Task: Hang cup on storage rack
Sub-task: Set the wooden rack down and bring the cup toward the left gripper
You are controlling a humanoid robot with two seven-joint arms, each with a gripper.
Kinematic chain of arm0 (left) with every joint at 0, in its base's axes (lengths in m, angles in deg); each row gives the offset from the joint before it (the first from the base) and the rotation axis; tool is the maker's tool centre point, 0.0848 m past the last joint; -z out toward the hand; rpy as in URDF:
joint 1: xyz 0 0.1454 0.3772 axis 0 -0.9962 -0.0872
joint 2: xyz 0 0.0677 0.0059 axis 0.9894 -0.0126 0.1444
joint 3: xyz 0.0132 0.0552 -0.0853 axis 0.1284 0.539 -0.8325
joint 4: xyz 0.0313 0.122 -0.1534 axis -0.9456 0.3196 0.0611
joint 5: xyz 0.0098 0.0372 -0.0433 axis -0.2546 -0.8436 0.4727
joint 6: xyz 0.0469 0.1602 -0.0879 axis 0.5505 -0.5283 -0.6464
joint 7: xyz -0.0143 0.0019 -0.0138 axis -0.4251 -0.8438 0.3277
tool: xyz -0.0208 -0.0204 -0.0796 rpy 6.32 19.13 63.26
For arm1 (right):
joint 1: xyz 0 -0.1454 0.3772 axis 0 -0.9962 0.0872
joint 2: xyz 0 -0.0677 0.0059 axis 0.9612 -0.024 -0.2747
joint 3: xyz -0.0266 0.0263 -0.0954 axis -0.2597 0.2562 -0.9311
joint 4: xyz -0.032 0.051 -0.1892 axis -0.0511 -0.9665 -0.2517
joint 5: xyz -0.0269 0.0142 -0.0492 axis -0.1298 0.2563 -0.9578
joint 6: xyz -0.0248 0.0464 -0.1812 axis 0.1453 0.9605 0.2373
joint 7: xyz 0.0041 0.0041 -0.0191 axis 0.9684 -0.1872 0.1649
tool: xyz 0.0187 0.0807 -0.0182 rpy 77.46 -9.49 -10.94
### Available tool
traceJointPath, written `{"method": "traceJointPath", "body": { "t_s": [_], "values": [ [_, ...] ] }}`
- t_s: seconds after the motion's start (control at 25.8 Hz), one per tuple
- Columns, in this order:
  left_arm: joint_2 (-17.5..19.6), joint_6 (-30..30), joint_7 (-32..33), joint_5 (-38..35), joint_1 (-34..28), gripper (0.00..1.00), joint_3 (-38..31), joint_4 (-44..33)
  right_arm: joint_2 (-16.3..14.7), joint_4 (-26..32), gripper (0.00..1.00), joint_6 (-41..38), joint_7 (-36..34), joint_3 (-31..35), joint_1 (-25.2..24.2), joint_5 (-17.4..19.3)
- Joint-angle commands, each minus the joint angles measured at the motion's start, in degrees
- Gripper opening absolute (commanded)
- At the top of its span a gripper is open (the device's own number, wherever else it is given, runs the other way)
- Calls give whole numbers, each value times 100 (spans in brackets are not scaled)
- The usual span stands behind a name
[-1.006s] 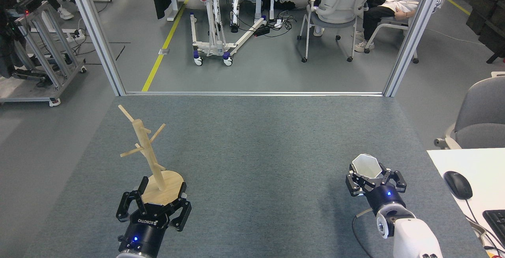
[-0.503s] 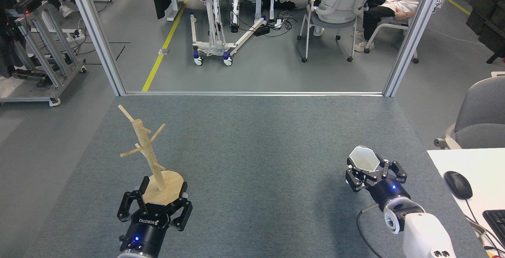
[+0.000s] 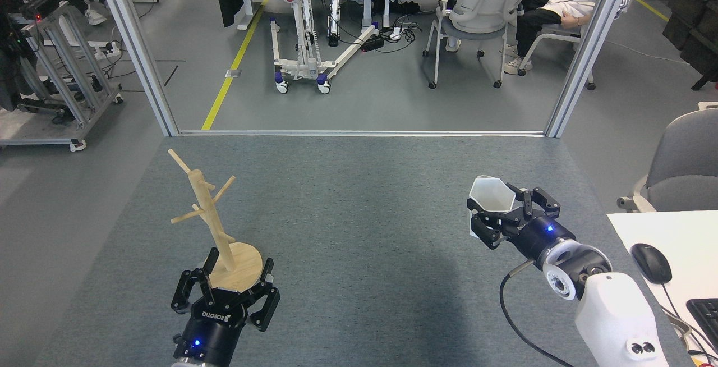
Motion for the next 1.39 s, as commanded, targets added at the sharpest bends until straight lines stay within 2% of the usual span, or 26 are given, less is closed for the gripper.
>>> {"method": "traceJointPath", "body": {
  "t_s": [0.0,0.08,0.23,0.39,0.43,0.54,0.62,0.85,1.05,1.16,1.35],
  "values": [
    [-34,207,3,-9,-64,99,131,-74,73,559,0,7,492,-29,64,389],
    [-43,260,3,-9,-64,99,149,-83,178,717,0,51,624,-64,90,530],
    [-69,523,91,0,-73,99,184,-21,205,963,0,261,852,-302,266,539],
    [-315,594,144,0,164,99,606,181,205,1174,0,1457,1160,-1031,521,565],
    [-412,603,179,0,287,99,738,278,196,1227,0,1685,1177,-1225,626,644],
    [-755,603,390,0,489,99,1010,489,169,1490,0,2142,1423,-1523,811,1312],
    [-966,576,627,-9,612,99,1063,524,152,1570,0,2389,1608,-1576,934,1435],
    [-1598,119,882,-79,744,99,1274,752,187,1587,0,3496,1643,-2270,1233,1435],
    [-1625,-751,1119,-158,876,98,1652,1025,205,1587,0,3971,1643,-2613,1408,1479],
    [-1633,-1006,1374,-175,1184,98,1828,1236,257,1578,0,4041,1643,-2701,1408,1479],
    [-1651,-1190,1410,-176,1799,98,1916,1376,433,1578,0,4287,1652,-2815,1400,1470]
  ]
}}
